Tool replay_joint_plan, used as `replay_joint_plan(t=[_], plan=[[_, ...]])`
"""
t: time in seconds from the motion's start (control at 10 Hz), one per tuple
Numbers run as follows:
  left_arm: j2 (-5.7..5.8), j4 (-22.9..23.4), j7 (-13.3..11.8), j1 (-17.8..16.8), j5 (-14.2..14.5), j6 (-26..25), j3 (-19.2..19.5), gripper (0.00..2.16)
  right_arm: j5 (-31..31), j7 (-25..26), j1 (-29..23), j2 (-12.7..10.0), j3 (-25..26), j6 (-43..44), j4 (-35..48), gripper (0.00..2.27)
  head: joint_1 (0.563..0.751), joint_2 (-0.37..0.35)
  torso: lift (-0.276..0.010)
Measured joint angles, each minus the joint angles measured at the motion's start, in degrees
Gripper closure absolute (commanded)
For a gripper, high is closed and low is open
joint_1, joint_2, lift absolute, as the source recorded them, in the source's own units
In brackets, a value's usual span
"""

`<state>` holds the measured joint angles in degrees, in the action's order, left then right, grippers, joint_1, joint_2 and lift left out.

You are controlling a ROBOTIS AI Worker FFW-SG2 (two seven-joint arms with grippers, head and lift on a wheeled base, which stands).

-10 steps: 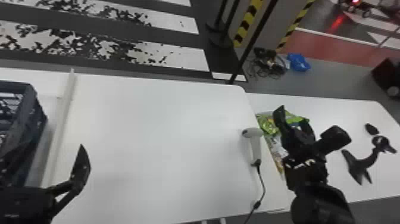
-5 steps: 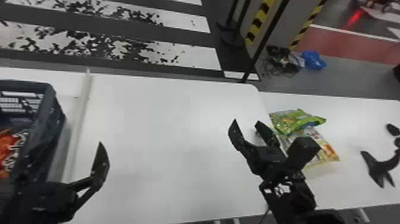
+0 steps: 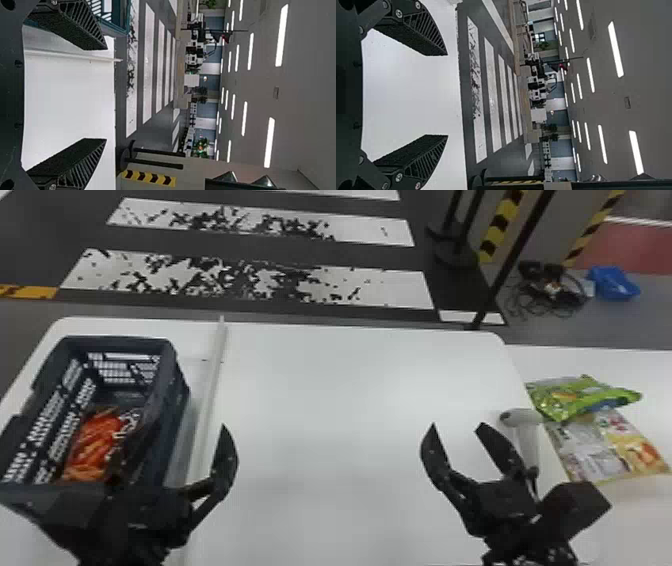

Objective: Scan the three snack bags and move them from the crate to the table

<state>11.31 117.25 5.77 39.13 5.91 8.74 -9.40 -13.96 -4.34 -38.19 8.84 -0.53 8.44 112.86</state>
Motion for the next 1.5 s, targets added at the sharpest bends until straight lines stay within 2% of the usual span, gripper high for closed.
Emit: replay_joint_plan(t=[0.1,0.3,0.4,0.5,0.7,0.8,0.9,1.2,1.5], plan=[[0.07,1.1,-0.7,0.1,0.6,-0.6,1.3,0.05,0.2,0.0,-0.3,0.0,-0.1,0.2,0.3,0.17,0.695,-0.07,-0.062],[0.07,7.2,-3.3,-0.7,3.5,-9.9,6.8,0.07,1.1,0.0,-0.6,0.0,-0.7,0.3,0.6,0.17,0.695,-0.023,-0.062],[-0.11,8.9,-4.5,-2.9,6.2,-14.4,9.8,0.08,1.8,0.0,-0.6,0.2,-1.2,0.4,0.5,0.17,0.695,0.018,-0.062],[-0.34,9.1,-4.5,-6.2,8.6,-20.6,11.8,0.08,2.2,0.0,-0.6,0.8,-1.6,0.4,0.4,0.17,0.695,0.049,-0.062],[-0.62,9.1,-4.0,-12.6,10.4,-35.5,14.4,0.08,2.1,0.0,-0.4,1.5,-1.8,0.7,0.0,0.17,0.695,0.069,-0.062],[-0.67,8.7,-2.9,-15.2,12.3,-43.0,16.1,0.08,1.8,0.0,-0.2,1.8,-1.8,0.9,-0.7,0.16,0.695,0.086,-0.062],[-0.67,7.9,-1.4,-17.4,13.9,-47.8,17.4,0.08,1.7,0.0,0.2,1.9,-2.0,0.9,-1.3,0.16,0.695,0.106,-0.062],[-0.24,3.9,-1.0,-25.1,13.4,-62.2,19.5,0.09,2.0,0.0,2.0,1.8,-3.6,1.5,-4.3,0.16,0.695,0.151,-0.062],[0.34,0.9,-0.5,-27.1,13.4,-64.5,20.8,0.09,1.7,0.0,2.3,2.0,-3.6,2.8,-4.9,0.17,0.695,0.182,-0.062]])
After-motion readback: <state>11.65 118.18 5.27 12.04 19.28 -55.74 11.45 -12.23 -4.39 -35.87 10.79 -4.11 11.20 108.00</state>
